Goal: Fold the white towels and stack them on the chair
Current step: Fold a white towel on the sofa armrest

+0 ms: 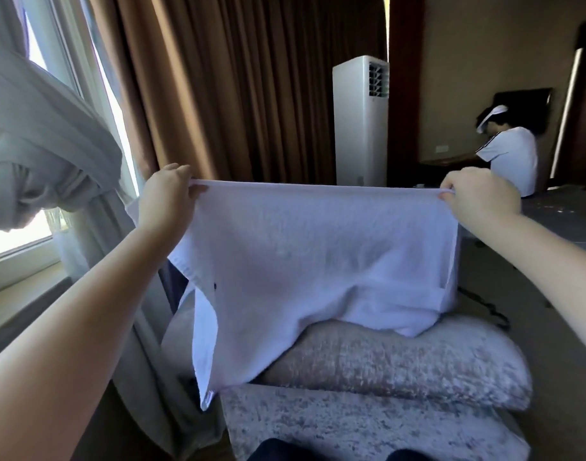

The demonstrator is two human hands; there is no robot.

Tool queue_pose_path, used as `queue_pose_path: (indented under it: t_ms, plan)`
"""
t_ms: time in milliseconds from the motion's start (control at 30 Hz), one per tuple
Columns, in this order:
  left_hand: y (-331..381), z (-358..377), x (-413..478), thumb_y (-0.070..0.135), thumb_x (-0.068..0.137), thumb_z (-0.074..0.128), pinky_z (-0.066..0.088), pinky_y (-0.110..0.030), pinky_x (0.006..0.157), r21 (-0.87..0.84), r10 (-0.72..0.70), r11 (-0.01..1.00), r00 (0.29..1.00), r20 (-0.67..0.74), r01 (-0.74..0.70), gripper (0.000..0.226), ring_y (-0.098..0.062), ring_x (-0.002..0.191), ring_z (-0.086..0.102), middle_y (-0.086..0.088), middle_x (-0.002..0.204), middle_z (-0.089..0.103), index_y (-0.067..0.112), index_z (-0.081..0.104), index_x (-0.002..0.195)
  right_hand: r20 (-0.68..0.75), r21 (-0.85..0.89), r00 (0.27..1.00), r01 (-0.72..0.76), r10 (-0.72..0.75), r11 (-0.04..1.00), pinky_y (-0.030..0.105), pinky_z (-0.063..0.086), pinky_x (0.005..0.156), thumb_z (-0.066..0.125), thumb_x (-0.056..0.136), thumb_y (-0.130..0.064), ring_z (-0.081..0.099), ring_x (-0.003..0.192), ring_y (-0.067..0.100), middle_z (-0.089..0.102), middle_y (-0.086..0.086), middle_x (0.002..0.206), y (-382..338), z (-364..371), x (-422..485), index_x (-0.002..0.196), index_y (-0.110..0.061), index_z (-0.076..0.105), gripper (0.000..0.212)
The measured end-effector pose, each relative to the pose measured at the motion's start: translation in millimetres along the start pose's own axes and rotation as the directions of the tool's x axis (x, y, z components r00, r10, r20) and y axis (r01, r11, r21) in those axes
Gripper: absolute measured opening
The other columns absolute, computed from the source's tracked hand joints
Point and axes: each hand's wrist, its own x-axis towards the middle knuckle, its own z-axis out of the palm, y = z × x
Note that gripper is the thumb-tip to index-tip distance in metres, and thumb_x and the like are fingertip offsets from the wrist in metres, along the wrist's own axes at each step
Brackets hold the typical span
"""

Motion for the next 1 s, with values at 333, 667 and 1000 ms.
queue_pose_path:
  t_ms: [333,667,1000]
  plan:
    - [-37,-28,-9,0.006,0.092,0.059,0.042,-0.043,0.073,0.023,-0.088,0.996,0.996,-0.011,0.088,0.016,-0.044,0.091,0.058,-0.028,0.098,0.065,-0.004,0.068,0.099,-0.099,0.251,0.953,-0.255,0.287,0.934,0.038,0.043,0.064,0.048,0.092,0.003,0.059,0.094,0.043,0.061,0.028,0.1,25,-40,-24,0.098,-0.01,0.067,0.024]
    - [-19,-45,-7,0.01,0.098,0.042,0.036,-0.05,0.081,-0.071,-0.24,0.97,0.951,-0.194,0.231,0.025,-0.047,0.099,0.052,-0.032,0.117,0.051,-0.007,0.055,0.111,-0.359,0.533,0.897,-0.028,0.256,0.846,0.031,0.032,0.066,0.046,0.094,-0.008,0.054,0.082,0.026,0.065,0.015,0.089,15,-74,-44,0.101,-0.009,0.062,0.017]
    - [-23,-1,-20,0.012,0.096,0.045,0.039,-0.047,0.076,-0.205,-0.278,0.952,0.922,-0.27,0.227,0.027,-0.042,0.102,0.051,-0.028,0.127,0.044,-0.006,0.048,0.115,-0.518,0.558,0.82,0.11,0.242,0.822,0.025,0.028,0.069,0.041,0.093,-0.01,0.045,0.079,0.019,0.056,0.006,0.089,-1,-37,-58,0.099,-0.003,0.057,0.019]
